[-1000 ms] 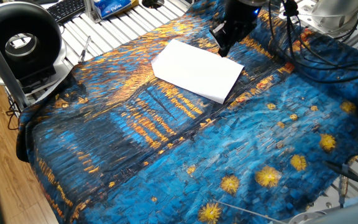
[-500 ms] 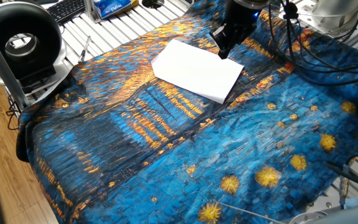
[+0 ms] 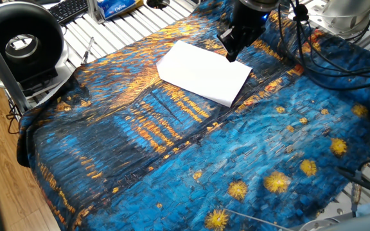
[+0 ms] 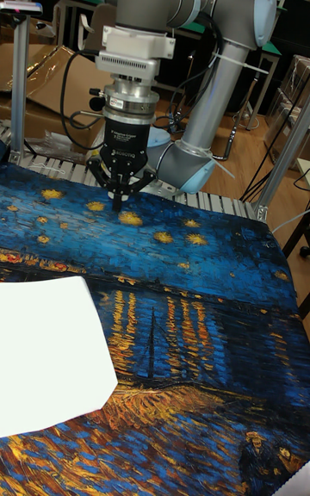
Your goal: Flip over and spread out the paper that is laid flat on the table
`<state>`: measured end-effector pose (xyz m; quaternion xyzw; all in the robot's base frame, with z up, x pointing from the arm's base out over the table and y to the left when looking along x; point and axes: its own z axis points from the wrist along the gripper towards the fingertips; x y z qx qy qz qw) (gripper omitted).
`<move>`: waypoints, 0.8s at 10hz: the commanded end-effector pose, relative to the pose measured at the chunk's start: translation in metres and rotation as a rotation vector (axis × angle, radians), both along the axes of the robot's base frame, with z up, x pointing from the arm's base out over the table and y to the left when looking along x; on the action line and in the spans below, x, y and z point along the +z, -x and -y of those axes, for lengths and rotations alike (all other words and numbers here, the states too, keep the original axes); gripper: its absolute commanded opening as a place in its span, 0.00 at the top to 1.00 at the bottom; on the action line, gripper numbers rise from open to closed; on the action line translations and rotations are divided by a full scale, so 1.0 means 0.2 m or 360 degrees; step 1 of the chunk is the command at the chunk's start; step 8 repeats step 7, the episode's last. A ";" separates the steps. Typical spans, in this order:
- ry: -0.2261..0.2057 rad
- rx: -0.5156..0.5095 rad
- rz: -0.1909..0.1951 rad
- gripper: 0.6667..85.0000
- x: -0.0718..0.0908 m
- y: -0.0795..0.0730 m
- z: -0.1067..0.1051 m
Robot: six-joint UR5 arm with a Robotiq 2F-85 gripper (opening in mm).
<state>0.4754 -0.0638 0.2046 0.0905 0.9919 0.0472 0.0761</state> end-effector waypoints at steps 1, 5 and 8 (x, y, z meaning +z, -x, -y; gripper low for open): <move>-0.0014 0.0003 0.0018 1.00 0.00 -0.01 -0.01; 0.0001 0.0017 0.0024 1.00 -0.01 -0.02 0.00; 0.0006 0.0019 0.0024 1.00 -0.01 -0.02 0.00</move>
